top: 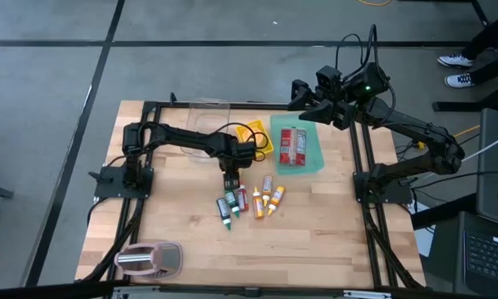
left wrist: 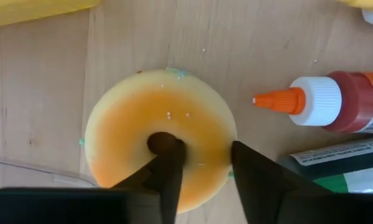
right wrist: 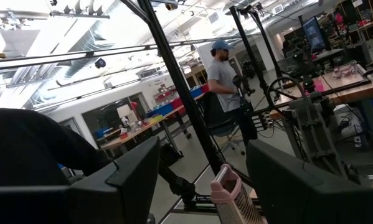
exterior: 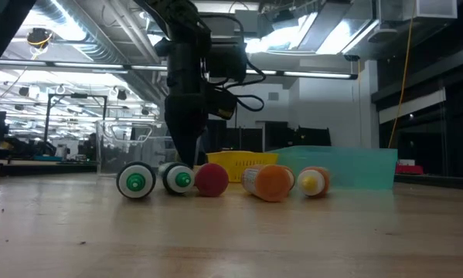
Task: Pick & Place Food Item
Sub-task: Put the yellow donut into the yellow bin
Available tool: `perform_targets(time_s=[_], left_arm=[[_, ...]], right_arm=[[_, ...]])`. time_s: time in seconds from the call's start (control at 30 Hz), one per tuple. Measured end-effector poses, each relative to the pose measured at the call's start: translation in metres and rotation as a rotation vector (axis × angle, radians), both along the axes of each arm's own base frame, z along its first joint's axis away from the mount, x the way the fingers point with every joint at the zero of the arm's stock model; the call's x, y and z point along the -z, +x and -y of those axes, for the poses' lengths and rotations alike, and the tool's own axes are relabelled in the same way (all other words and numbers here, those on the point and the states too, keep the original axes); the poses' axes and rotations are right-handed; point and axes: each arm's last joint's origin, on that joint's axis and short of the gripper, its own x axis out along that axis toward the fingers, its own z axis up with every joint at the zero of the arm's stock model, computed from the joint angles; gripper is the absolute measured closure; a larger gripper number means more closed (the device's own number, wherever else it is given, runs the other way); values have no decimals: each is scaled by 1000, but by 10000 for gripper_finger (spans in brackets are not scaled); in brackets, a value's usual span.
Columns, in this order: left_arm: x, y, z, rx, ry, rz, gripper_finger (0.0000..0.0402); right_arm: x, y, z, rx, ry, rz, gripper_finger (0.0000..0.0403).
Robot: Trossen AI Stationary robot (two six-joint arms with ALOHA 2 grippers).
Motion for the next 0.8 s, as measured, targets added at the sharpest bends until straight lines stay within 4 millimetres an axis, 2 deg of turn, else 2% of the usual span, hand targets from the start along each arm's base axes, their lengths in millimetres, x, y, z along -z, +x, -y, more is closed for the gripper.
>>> perform_targets(time_s=[0.2, 0.27, 0.53, 0.8], left_arm=[[0, -1, 0, -1, -8, -6, 376], [0, -1, 0, -5, -17, -6, 392], [-4, 0, 1, -29, -52, -22, 398], [-29, 9, 0, -14, -42, -3, 399]], right_arm=[[0, 0, 0, 1, -3, 2, 166], [0, 0, 0, 1, -3, 2, 166], [0, 0, 0, 3, -10, 6, 166], [0, 0, 0, 6, -19, 12, 166]])
